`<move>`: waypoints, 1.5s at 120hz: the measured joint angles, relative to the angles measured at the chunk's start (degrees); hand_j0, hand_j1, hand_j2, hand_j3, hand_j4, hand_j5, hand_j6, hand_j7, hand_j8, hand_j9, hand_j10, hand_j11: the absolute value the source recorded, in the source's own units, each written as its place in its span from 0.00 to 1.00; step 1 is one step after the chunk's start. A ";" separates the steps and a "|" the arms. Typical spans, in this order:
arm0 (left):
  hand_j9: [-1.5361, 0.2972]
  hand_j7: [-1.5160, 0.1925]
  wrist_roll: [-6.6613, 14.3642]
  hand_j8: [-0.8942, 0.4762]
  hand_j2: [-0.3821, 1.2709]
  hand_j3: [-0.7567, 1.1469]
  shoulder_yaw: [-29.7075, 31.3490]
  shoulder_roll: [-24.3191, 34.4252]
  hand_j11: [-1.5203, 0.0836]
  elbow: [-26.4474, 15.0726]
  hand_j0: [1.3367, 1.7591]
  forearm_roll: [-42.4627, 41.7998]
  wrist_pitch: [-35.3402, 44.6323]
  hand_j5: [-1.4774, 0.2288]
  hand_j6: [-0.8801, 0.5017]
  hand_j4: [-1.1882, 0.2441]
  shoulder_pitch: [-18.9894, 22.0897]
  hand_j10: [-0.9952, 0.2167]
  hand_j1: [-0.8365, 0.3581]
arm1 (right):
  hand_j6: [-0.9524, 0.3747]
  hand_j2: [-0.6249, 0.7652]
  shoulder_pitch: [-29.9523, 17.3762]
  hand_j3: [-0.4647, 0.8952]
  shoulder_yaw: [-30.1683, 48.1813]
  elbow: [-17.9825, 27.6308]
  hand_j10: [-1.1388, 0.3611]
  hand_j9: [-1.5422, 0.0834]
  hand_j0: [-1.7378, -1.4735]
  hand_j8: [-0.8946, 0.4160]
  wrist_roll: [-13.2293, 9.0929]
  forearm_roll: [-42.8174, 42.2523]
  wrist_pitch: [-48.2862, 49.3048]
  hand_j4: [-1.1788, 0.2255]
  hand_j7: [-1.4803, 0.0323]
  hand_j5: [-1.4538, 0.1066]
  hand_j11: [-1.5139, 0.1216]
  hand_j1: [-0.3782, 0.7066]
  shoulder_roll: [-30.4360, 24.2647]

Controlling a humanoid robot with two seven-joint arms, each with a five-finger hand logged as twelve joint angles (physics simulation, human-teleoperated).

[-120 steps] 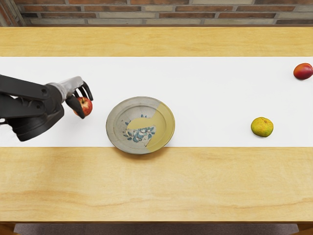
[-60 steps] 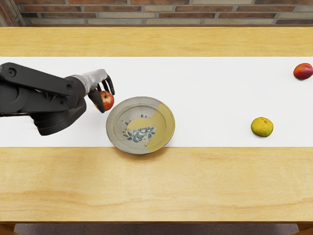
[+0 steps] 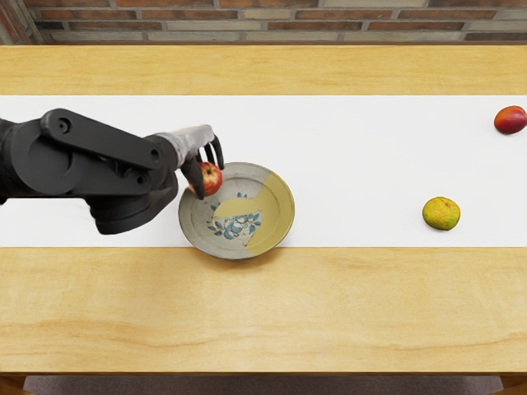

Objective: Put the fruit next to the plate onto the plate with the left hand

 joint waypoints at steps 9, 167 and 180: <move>0.36 0.37 0.00 0.32 0.51 0.40 -0.36 -0.68 0.40 -0.20 0.76 -0.31 0.00 0.34 0.32 0.37 -0.14 0.27 0.43 | 0.72 0.45 0.00 0.34 0.00 0.00 0.76 0.95 0.30 0.68 0.00 0.00 0.00 0.84 0.98 0.93 0.93 0.03 0.00; 0.68 0.72 -0.67 0.50 0.27 0.40 -1.50 3.08 0.77 0.61 0.76 -3.32 0.10 0.70 0.48 0.68 1.23 0.64 0.78 | 0.72 0.45 0.00 0.34 0.00 0.00 0.76 0.95 0.30 0.68 0.00 0.00 0.00 0.84 0.98 0.93 0.93 0.03 0.00; 0.74 0.78 -0.67 0.55 0.25 0.40 -1.95 10.78 0.84 0.10 0.76 -3.37 -3.85 0.76 0.54 0.73 1.16 0.71 0.86 | 0.72 0.45 0.00 0.34 0.00 0.00 0.76 0.95 0.30 0.68 0.00 0.00 0.00 0.84 0.98 0.93 0.93 0.03 0.00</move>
